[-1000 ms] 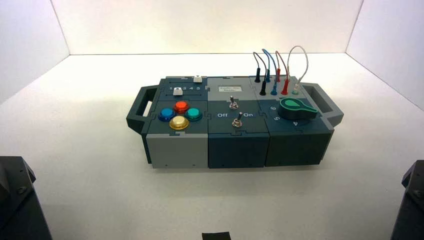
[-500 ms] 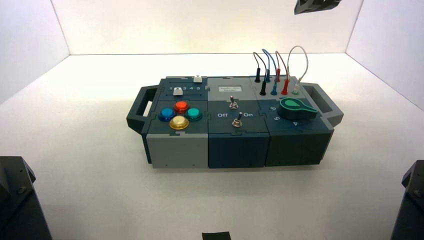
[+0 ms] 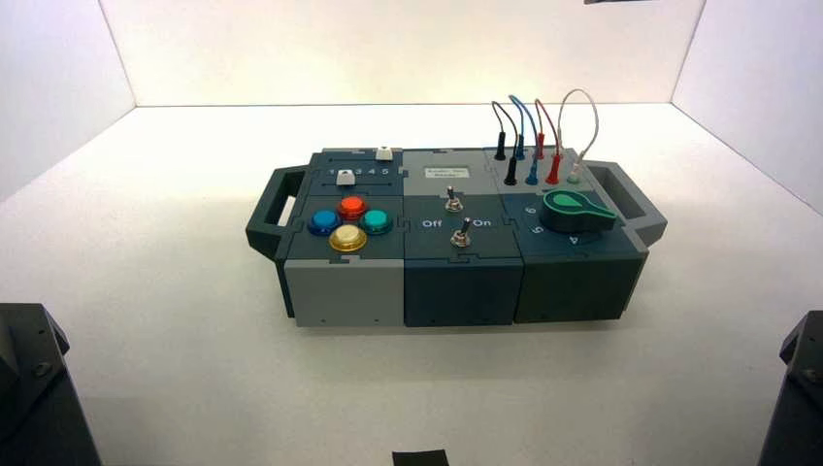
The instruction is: Pull the blue wire.
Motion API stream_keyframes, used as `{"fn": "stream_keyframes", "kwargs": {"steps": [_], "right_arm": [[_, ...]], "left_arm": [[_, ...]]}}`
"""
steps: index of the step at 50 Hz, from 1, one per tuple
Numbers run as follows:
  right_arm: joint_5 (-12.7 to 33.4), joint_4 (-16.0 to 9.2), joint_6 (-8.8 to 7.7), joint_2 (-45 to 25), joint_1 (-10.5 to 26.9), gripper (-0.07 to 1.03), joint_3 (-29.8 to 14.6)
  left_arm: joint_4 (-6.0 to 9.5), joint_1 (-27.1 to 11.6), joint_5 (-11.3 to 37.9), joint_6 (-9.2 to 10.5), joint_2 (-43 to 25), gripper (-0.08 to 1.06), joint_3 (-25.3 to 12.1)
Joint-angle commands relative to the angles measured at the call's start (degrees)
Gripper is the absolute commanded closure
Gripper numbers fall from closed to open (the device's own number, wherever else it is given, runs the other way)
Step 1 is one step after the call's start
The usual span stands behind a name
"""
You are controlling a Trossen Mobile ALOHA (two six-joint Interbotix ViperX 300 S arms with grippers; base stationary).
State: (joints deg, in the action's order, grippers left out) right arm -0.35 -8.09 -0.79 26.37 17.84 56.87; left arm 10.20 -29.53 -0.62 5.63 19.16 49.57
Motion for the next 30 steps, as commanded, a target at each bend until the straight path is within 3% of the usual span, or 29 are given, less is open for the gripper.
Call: {"fn": "stream_keyframes", "kwargs": {"steps": [1, 17, 30], "right_arm": [[-1.05, -1.23, 0.26, 1.67, 0.18, 0.98, 0.00], [-2.11, -2.29, 0.26, 3.34, 0.18, 0.98, 3.16], [-3.87, -2.81, 0.35, 3.43, 0.18, 0.98, 4.39]], "left_arm": [[0.00, -0.70, -1.14, 1.49, 1.23, 1.00, -0.26], [0.00, -2.90, -6.15, 6.77, 1.76, 1.00, 1.05], [-0.09, -5.71, -6.42, 7.56, -0.44, 1.00, 0.79]]}}
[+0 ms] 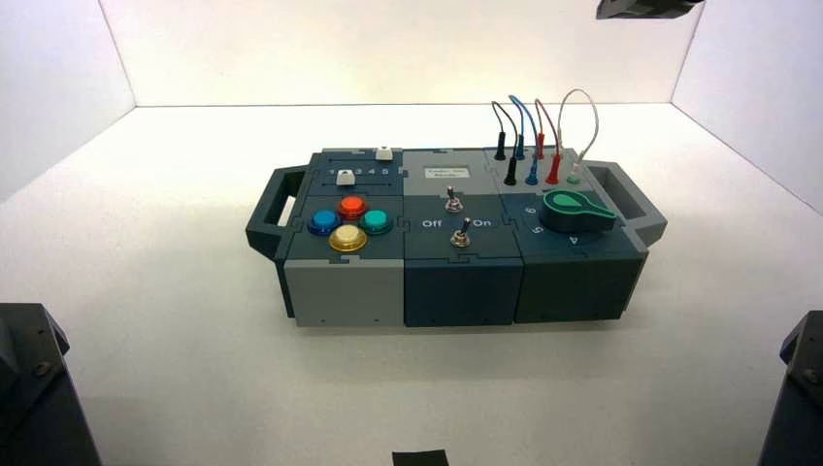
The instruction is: Pull the blue wire.
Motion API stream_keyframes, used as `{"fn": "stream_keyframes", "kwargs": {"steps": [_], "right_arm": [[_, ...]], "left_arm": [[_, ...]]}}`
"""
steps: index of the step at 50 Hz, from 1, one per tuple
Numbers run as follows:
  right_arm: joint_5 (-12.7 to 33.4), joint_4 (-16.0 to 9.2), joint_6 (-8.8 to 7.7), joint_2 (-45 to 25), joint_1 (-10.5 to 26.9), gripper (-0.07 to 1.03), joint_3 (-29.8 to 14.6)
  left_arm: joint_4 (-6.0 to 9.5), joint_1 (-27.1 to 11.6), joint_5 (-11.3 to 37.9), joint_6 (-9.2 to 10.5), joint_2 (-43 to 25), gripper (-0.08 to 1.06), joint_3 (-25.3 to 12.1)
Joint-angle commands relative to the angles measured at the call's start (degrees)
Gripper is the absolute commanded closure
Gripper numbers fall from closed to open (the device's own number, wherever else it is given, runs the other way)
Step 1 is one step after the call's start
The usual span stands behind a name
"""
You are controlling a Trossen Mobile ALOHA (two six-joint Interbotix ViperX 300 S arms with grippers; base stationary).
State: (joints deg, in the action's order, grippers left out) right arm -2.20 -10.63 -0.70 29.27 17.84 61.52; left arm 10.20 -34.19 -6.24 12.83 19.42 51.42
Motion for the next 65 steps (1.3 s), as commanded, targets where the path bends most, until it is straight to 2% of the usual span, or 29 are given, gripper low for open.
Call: {"fn": "stream_keyframes", "kwargs": {"steps": [1, 11, 27, 34, 41, 46, 56, 65], "right_arm": [[-2.46, -0.35, 0.26, 0.62, 0.18, 0.98, -0.26], [-5.62, -0.35, 0.26, 0.35, 0.18, 0.96, -0.09], [-6.59, -0.35, 0.35, -3.52, 0.18, 0.92, -0.79], [-7.03, -0.44, 0.79, -7.21, 0.18, 0.87, -1.76], [-6.86, -0.62, 0.88, -10.28, 0.26, 0.83, -3.60], [-6.59, -0.70, 0.97, -11.69, 1.41, 0.83, -5.19], [-3.60, -0.70, 0.97, -14.68, 7.21, 0.82, -10.46], [-2.81, -0.62, 0.97, -14.77, 7.56, 0.78, -10.55]], "left_arm": [[-0.09, -1.05, -0.88, 0.26, -0.88, 1.00, -1.14], [-0.44, -1.05, -0.97, -0.18, -1.93, 1.00, -3.25], [-0.97, -0.70, -0.97, -1.58, -3.78, 1.00, -6.94], [-0.97, 0.97, -0.97, -2.55, -4.66, 1.00, -7.82], [-1.05, 3.08, -0.97, -2.64, -4.66, 1.00, -7.91], [-1.05, 4.66, -0.97, -2.81, -4.66, 1.00, -7.56], [-1.05, 5.89, -0.97, -2.81, -4.75, 1.00, -5.98], [-1.05, 5.98, -0.97, -2.81, -4.83, 0.97, -5.36]]}}
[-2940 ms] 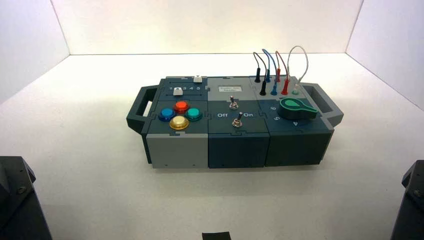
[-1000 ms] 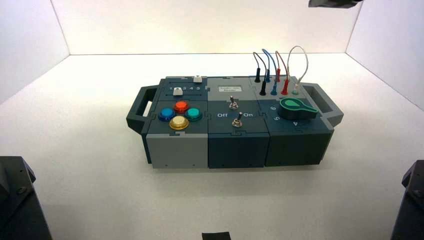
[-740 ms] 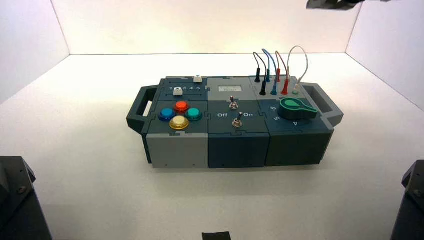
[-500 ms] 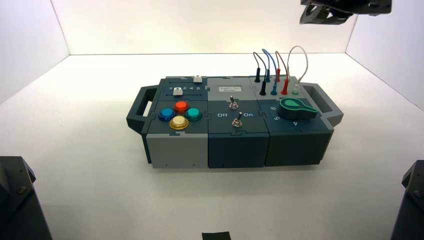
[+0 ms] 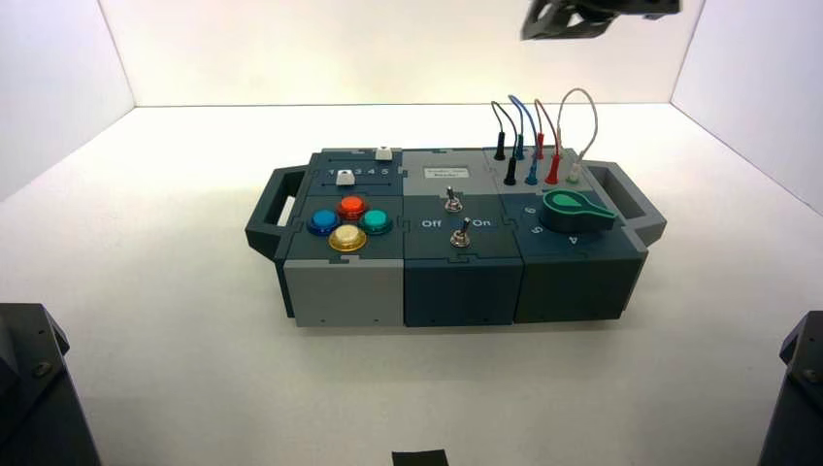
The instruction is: Pull the blue wire.
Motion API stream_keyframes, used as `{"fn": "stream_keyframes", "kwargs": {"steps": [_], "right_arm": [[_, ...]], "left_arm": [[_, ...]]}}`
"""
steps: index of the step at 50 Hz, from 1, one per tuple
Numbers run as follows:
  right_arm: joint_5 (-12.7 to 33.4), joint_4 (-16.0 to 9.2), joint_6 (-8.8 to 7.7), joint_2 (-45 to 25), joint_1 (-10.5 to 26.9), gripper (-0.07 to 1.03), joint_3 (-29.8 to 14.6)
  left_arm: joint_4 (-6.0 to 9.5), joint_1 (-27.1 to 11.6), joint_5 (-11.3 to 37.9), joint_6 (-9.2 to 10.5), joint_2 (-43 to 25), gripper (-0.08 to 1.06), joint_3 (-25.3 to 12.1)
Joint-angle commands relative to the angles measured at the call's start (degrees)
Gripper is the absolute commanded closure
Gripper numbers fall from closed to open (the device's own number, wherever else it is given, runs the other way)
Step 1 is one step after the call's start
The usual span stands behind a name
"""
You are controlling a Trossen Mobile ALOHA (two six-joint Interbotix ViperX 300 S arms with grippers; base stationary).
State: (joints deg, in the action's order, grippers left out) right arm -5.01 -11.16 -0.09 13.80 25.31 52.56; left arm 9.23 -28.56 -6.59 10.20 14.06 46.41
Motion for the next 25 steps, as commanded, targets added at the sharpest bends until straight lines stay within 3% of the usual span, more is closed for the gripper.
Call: {"fn": "stream_keyframes", "kwargs": {"steps": [1, 25], "right_arm": [[0.09, -0.18, 0.35, 0.79, 0.09, 0.78, -1.58], [1.76, -0.35, 0.35, 5.54, 0.09, 0.78, 0.62]], "left_arm": [[-0.09, 0.35, -0.62, -0.18, 0.53, 0.96, -0.35], [-0.09, 0.62, -0.53, -0.09, 0.88, 0.95, -0.62]]}}
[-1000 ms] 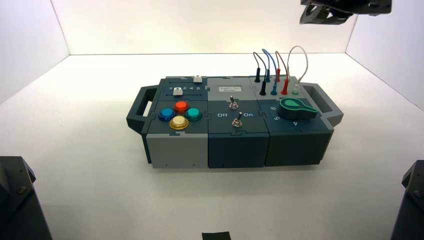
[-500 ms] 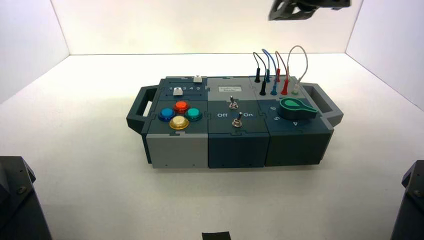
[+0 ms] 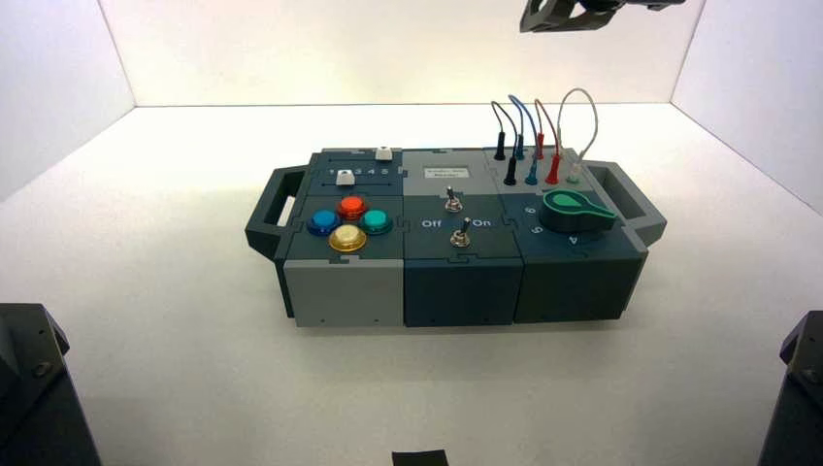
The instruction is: Pull the blue wire.
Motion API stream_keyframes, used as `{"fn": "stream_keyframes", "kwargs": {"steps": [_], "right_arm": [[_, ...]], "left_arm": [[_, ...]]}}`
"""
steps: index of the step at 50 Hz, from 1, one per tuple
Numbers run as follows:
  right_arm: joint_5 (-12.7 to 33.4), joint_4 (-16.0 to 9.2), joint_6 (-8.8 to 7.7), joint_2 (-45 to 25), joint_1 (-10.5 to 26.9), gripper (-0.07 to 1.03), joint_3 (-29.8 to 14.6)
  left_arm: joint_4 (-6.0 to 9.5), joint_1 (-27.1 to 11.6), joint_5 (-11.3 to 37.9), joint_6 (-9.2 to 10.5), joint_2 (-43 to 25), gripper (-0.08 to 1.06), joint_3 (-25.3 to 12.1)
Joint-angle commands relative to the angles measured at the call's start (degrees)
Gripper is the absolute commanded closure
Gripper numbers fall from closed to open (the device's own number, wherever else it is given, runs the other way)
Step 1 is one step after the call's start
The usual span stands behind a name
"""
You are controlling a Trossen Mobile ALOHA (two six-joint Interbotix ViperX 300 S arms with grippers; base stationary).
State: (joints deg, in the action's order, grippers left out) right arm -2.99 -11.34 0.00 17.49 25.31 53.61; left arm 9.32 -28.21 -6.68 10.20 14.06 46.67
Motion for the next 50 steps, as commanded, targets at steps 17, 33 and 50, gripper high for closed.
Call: {"fn": "stream_keyframes", "kwargs": {"steps": [17, 33, 50], "right_arm": [[-0.26, -0.18, 0.26, 5.01, 0.09, 0.87, 2.29], [2.46, -0.18, 0.26, 7.38, 0.09, 0.94, 2.99], [6.59, -0.18, 0.18, 7.65, 0.09, 0.97, 3.08]], "left_arm": [[-0.18, 0.26, 0.70, -0.09, 1.32, 0.93, -0.62], [-0.18, 0.26, 6.94, -0.18, 1.67, 0.92, -0.53], [-0.18, 0.26, 16.70, -0.18, 1.93, 0.92, -2.29]]}}
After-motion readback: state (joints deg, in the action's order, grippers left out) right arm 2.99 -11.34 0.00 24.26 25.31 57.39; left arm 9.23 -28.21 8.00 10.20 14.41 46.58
